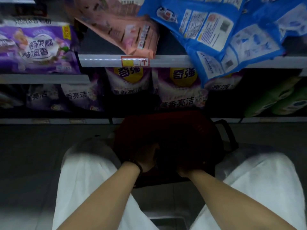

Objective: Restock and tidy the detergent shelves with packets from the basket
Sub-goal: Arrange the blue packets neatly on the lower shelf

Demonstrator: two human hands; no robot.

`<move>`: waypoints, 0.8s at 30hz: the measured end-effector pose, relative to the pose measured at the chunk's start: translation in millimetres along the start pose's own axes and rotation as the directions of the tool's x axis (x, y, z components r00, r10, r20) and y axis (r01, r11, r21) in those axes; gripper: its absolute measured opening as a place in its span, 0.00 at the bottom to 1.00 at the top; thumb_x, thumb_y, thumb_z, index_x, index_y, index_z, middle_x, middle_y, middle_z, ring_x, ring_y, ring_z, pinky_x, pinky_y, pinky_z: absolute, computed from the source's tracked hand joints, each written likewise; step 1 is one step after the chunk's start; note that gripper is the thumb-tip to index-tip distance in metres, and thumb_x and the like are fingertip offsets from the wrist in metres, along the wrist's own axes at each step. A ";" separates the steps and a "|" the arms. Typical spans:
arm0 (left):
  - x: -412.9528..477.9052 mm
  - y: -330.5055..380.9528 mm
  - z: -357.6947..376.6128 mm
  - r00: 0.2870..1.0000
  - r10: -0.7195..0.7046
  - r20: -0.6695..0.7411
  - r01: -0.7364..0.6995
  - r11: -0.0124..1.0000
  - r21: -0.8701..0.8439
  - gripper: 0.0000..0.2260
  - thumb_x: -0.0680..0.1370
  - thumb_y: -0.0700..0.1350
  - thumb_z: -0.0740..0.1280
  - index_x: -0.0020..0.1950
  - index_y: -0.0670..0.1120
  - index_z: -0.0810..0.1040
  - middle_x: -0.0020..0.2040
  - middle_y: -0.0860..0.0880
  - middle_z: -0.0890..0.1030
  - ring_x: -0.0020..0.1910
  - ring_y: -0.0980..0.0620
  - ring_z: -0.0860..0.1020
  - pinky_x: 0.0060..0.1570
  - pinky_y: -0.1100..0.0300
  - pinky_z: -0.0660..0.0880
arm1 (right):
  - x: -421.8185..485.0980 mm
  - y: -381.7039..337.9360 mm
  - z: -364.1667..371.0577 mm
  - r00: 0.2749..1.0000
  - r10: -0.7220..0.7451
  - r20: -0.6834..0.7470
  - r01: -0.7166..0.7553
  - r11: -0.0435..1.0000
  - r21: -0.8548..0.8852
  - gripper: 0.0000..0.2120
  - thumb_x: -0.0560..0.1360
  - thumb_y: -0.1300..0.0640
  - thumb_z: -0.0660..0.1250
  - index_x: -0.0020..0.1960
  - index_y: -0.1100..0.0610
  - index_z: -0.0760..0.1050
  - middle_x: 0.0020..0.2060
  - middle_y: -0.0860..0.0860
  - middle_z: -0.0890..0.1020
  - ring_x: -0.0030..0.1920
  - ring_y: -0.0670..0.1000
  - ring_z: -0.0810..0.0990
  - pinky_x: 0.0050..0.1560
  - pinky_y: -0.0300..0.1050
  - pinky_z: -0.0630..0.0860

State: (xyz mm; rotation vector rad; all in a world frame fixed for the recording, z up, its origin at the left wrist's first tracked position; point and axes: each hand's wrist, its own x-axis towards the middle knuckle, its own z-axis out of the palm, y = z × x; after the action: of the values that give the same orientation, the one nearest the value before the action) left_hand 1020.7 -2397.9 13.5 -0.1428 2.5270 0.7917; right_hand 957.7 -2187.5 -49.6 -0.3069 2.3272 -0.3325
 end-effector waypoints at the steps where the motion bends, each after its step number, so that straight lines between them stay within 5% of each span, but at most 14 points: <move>1: 0.7 1.1 -0.8 1.000 0.005 -0.010 -0.005 1.000 -0.010 0.16 0.86 0.47 0.60 0.74 0.49 0.70 0.66 0.48 0.77 0.57 0.52 0.74 0.54 0.61 0.66 | -0.8 0.0 -0.9 1.000 0.013 0.023 -0.012 1.000 -0.022 0.23 0.85 0.57 0.64 0.79 0.60 0.68 0.76 0.60 0.73 0.73 0.60 0.74 0.71 0.41 0.69; 4: 5.9 -0.7 1.4 1.000 -0.003 -0.002 0.003 0.999 -0.037 0.15 0.86 0.46 0.60 0.72 0.48 0.72 0.65 0.47 0.78 0.59 0.49 0.76 0.54 0.61 0.67 | -8.7 -4.9 -7.5 0.996 0.023 0.080 -0.020 0.999 -0.037 0.21 0.88 0.54 0.59 0.80 0.54 0.66 0.72 0.57 0.75 0.63 0.55 0.79 0.61 0.37 0.79; 7: 6.2 -4.6 5.6 0.999 -0.031 0.029 0.033 0.999 -0.044 0.15 0.86 0.46 0.61 0.72 0.48 0.73 0.68 0.46 0.77 0.62 0.47 0.76 0.55 0.60 0.69 | -20.9 -6.9 -19.4 0.995 0.002 0.104 0.010 0.993 -0.117 0.22 0.88 0.54 0.58 0.82 0.54 0.64 0.77 0.56 0.71 0.73 0.57 0.74 0.71 0.47 0.74; 10: -1.6 -1.3 3.1 0.997 -0.068 -0.044 0.064 0.994 -0.089 0.19 0.85 0.47 0.63 0.76 0.51 0.68 0.72 0.49 0.70 0.68 0.47 0.73 0.60 0.60 0.67 | -25.4 -13.2 -32.0 0.995 -0.058 0.085 0.068 0.990 -0.121 0.20 0.88 0.51 0.59 0.79 0.53 0.70 0.75 0.54 0.74 0.72 0.56 0.75 0.69 0.47 0.72; 13: -8.9 4.1 -3.0 0.987 -0.074 -0.140 0.054 0.988 -0.142 0.18 0.84 0.45 0.64 0.74 0.52 0.69 0.72 0.48 0.68 0.68 0.47 0.72 0.61 0.60 0.67 | -37.5 -33.3 -49.5 0.990 -0.122 0.069 0.128 0.987 -0.094 0.16 0.87 0.49 0.59 0.67 0.53 0.81 0.63 0.53 0.83 0.60 0.55 0.82 0.56 0.45 0.75; 16: -17.1 6.4 -6.4 0.985 -0.043 -0.165 0.025 0.994 -0.109 0.11 0.83 0.44 0.63 0.64 0.55 0.75 0.65 0.48 0.75 0.63 0.46 0.76 0.57 0.59 0.70 | -55.0 -41.5 -72.9 0.989 -0.145 0.019 0.146 0.988 -0.058 0.16 0.86 0.46 0.60 0.54 0.53 0.84 0.48 0.51 0.85 0.49 0.54 0.84 0.50 0.50 0.81; 19: -30.2 20.1 -6.9 0.998 0.018 -0.064 -0.019 1.000 -0.011 0.15 0.86 0.49 0.57 0.71 0.52 0.74 0.71 0.47 0.76 0.68 0.44 0.75 0.64 0.57 0.70 | -81.3 -37.9 -103.9 0.984 -0.170 -0.052 0.168 0.985 -0.033 0.16 0.86 0.46 0.61 0.59 0.52 0.84 0.53 0.52 0.85 0.52 0.55 0.84 0.58 0.54 0.82; 22: -42.3 45.1 -3.9 0.998 0.034 -0.044 -0.038 0.995 -0.095 0.16 0.85 0.51 0.62 0.72 0.52 0.74 0.71 0.49 0.77 0.67 0.48 0.76 0.65 0.59 0.71 | -108.7 -34.4 -130.1 0.946 -0.248 -0.211 0.257 0.966 0.018 0.14 0.86 0.49 0.64 0.66 0.52 0.82 0.60 0.53 0.84 0.60 0.57 0.82 0.60 0.52 0.79; 24: -50.9 69.1 -1.8 0.995 0.062 -0.074 -0.074 0.980 -0.183 0.20 0.83 0.52 0.67 0.74 0.54 0.73 0.71 0.53 0.77 0.68 0.52 0.75 0.65 0.62 0.69 | -128.4 -35.1 -145.9 0.910 -0.279 -0.306 0.297 0.955 0.012 0.08 0.84 0.47 0.66 0.54 0.47 0.83 0.49 0.49 0.84 0.54 0.57 0.83 0.48 0.50 0.76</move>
State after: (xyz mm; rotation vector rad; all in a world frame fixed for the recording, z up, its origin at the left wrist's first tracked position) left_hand 1048.2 -2344.0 74.4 -0.1481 2.5296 1.0673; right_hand 946.1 -2158.5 145.3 -0.6123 2.5660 -0.6310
